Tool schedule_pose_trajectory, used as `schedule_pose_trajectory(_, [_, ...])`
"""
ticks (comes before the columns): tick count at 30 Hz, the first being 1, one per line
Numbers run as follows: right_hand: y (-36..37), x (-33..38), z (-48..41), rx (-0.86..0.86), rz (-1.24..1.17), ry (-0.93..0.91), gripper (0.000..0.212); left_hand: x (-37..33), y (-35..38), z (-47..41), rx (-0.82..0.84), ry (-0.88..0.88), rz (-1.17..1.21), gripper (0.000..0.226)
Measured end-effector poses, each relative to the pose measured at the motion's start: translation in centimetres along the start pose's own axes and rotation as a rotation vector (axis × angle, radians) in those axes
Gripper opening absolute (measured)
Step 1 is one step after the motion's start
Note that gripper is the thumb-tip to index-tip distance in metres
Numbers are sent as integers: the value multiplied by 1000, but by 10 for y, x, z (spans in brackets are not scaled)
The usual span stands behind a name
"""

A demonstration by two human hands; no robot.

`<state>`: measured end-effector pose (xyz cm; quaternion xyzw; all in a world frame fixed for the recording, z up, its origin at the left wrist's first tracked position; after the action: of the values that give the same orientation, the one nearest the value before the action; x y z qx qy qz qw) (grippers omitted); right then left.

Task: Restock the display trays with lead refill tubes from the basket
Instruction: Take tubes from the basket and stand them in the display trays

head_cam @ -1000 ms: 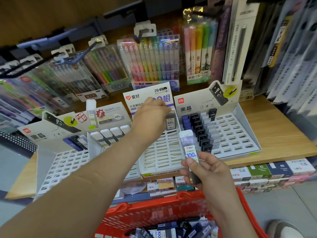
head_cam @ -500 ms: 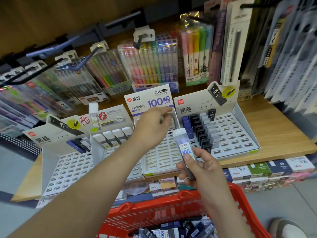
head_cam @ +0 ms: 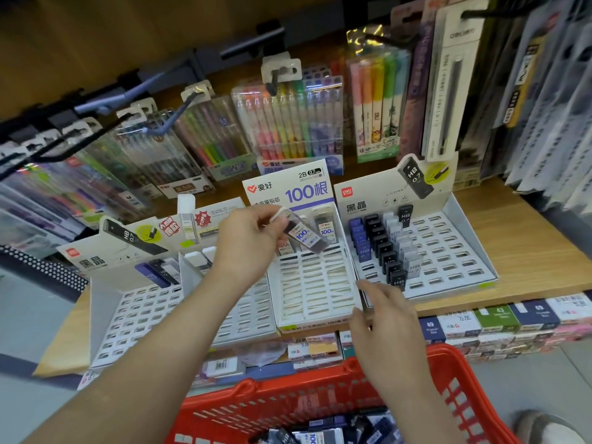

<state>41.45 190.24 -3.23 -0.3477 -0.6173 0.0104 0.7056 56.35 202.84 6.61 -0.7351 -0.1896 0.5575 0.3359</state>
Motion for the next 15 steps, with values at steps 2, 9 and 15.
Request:
schedule_pose_trajectory(2, [3, 1, 0, 22, 95, -22, 50, 2, 6, -7, -13, 52, -67, 32])
schedule_pose_trajectory(9, [16, -14, -2, -22, 174, -97, 43, -3, 31, -15, 18, 205, -247, 12])
schedule_pose_trajectory(15, [21, -18, -3, -43, 246, -144, 43, -2, 35, -14, 58, 257, -365, 17])
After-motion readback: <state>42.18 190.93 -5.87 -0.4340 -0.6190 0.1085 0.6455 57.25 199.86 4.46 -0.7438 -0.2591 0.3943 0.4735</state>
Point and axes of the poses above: each hand's wrist, its own z-axis away from the middle knuckle, its own y-axis out of the palm, x = y × z, the point moved 3 cm from there along -z, towards the middle knuckle, and after that the axes turned 9 degrees about -z, right-handed, at the moved point
